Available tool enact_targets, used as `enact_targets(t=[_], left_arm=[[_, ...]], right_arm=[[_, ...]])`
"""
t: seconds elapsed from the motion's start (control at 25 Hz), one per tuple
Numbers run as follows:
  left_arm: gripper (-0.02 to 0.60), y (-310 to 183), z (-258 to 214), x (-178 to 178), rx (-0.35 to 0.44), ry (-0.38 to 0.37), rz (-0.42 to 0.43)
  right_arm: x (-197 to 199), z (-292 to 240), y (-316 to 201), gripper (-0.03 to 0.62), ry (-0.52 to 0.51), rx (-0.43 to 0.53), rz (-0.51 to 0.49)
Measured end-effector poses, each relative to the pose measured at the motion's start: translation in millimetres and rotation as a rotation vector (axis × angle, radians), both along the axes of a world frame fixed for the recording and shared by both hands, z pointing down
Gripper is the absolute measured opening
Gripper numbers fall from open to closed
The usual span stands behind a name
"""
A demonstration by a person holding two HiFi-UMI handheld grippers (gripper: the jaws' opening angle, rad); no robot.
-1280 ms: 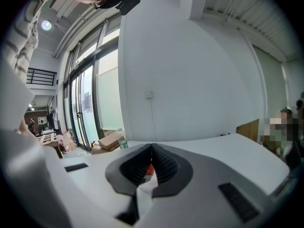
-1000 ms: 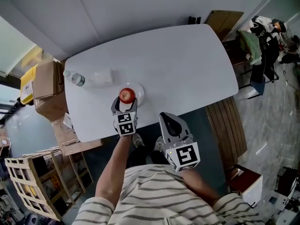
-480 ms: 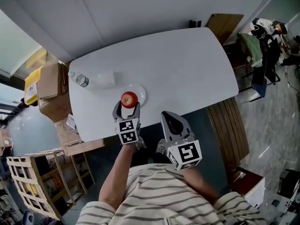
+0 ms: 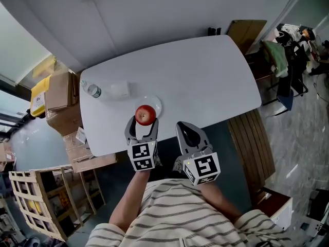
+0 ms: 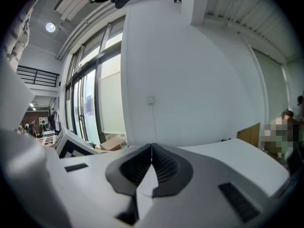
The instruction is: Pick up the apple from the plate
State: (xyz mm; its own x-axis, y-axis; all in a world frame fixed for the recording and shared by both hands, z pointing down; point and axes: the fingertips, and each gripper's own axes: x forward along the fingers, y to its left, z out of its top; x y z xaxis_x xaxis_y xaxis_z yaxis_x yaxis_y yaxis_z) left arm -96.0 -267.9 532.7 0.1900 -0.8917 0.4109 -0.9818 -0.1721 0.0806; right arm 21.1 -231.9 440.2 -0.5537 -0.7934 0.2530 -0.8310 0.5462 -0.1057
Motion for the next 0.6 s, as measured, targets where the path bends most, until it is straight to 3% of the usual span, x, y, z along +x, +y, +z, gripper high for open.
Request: enact_targets(t=[0.6], left_arm=[[0.354,24,-76,-5,0.107,0.022,-0.042]], right_arm=[[-17,-13,0,0.012,-0.019,0.007,-0.042]])
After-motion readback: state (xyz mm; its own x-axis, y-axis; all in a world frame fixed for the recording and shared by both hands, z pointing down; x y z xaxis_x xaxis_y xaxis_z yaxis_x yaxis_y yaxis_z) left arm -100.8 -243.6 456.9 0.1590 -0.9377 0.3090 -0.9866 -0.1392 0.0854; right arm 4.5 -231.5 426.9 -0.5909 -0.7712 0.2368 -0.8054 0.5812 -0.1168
